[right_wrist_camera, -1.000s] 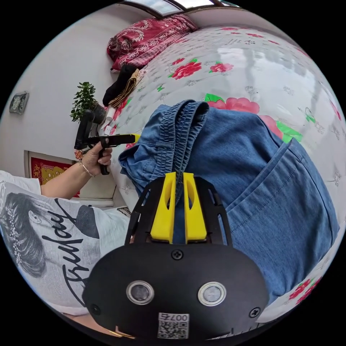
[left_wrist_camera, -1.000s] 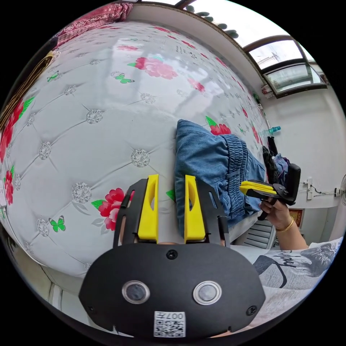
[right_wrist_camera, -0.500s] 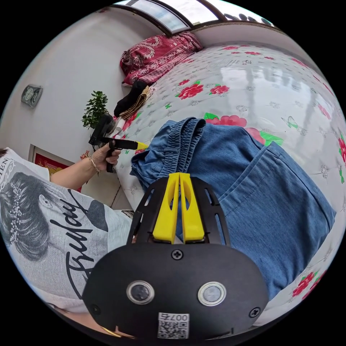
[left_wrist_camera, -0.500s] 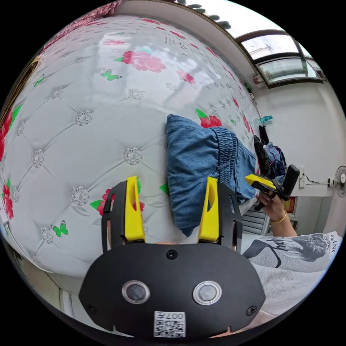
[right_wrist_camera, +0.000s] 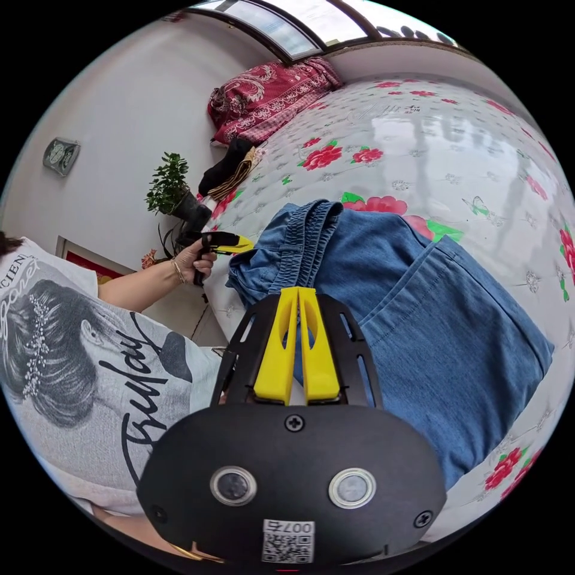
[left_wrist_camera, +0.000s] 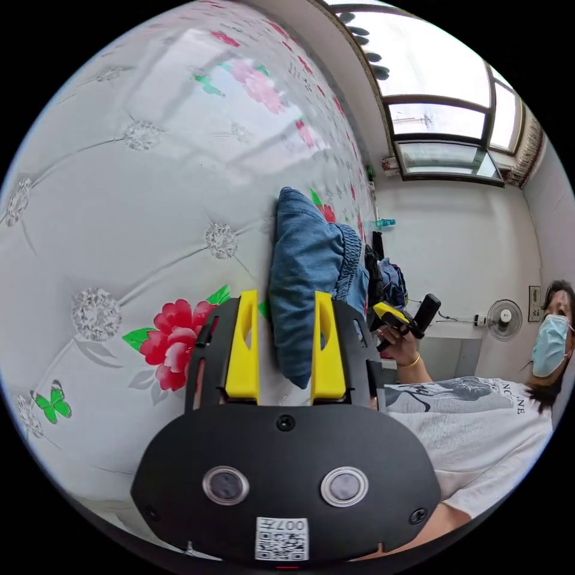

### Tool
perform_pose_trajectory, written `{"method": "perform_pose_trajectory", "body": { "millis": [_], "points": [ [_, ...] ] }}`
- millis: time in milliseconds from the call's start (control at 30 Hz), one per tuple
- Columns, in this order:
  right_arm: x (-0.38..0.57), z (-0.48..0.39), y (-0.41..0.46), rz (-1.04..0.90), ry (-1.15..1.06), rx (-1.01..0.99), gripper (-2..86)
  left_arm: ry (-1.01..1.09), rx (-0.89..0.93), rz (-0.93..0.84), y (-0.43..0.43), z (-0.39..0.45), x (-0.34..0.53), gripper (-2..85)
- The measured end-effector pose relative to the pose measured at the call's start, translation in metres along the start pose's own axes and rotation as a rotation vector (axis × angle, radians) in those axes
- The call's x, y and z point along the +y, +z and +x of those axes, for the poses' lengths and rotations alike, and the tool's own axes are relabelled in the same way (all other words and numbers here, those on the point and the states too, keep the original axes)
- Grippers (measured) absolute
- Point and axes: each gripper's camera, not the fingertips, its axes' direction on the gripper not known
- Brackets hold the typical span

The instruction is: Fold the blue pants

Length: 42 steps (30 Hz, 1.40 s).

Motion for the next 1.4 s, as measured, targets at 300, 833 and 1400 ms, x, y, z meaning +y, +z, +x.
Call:
{"method": "perform_pose_trajectory", "body": {
  "millis": [300,833,1400],
  "points": [
    [0.012,0.012,-0.012,-0.007,-0.003,-0.016,-0.3,-0.008,0.241,-0.136,0.069,-0.038,-0.021,9.6],
    [0.088,0.05,-0.097,0.106,0.09,0.037,-0.3,0.584,-0.743,-0.152,0.279,0.267,0.063,4.9],
    [0.177,0.156,-0.199,0.278,0.21,0.064,5.6,1.017,-0.752,-0.378,0.624,0.321,0.201,-0.2]
  ]
}}
